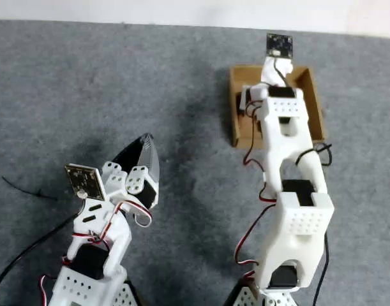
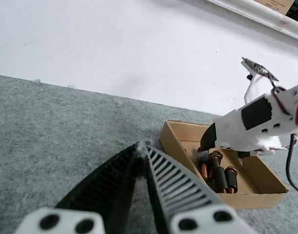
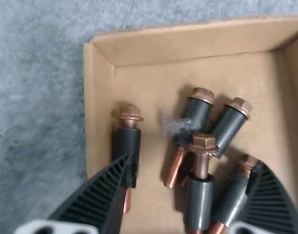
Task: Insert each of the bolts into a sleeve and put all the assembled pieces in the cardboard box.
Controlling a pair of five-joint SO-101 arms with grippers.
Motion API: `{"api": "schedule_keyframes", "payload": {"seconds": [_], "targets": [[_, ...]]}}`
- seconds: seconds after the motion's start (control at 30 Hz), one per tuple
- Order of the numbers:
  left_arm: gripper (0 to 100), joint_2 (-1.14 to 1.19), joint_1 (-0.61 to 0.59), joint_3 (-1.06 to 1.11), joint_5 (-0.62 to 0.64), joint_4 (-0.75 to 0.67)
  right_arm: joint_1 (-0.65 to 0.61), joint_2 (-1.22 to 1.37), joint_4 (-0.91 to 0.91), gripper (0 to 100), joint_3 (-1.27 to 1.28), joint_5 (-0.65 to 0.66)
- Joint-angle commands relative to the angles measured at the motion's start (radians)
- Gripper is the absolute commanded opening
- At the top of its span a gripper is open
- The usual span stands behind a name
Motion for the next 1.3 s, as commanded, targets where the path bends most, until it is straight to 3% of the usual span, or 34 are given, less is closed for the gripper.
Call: {"api": "schedule_keyframes", "payload": {"seconds": [0.0, 0.3, 0.47, 0.67, 0.97, 1.27], "targets": [[1, 0.004, -0.012, 0.021, -0.003, -0.003, -0.039, -0.031, 0.088, 32.4, -0.104, -0.011], [1, 0.004, -0.012, 0.021, -0.003, -0.003, -0.073, -0.22, 0.257, 32.4, -0.168, -0.012], [1, 0.004, -0.012, 0.021, -0.003, -0.002, -0.105, -0.444, 0.295, 32.4, -0.024, -0.012], [1, 0.004, -0.012, 0.021, -0.003, 0.0, -0.122, -0.803, 0.153, 32.4, 0.427, -0.052], [1, 0.004, -0.012, 0.021, -0.003, 0.002, -0.099, -1.46, -0.302, 32.4, 1.271, -0.051], [1, 0.005, -0.012, 0.021, -0.003, 0.002, -0.079, -1.994, -0.334, 32.4, 1.698, 0.08]]}}
